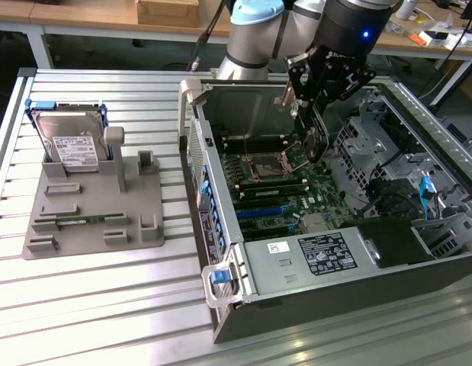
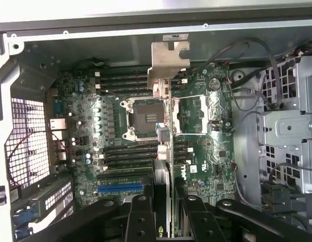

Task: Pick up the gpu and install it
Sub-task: 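Pick up the gpu and move the gpu toward the slot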

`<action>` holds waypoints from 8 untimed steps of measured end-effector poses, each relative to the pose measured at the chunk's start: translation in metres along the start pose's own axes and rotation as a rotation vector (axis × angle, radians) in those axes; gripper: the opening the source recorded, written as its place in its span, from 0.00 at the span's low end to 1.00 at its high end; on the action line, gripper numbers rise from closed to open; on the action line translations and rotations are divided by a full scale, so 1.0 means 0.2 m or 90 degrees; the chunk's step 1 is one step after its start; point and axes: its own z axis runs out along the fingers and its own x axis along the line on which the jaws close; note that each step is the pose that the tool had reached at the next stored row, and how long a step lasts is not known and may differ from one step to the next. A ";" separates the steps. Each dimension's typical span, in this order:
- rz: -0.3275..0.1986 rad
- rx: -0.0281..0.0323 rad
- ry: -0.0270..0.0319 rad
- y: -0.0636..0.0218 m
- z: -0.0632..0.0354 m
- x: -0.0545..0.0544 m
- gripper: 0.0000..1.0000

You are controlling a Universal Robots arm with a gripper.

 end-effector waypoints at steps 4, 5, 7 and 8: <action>0.000 0.0000 0.0000 0.000 0.002 0.00 0.27; 0.000 0.0000 0.0000 0.000 0.002 0.00 0.27; 0.000 0.0000 0.0000 0.000 0.002 0.00 0.27; 0.000 0.0000 0.0000 0.000 0.002 0.00 0.27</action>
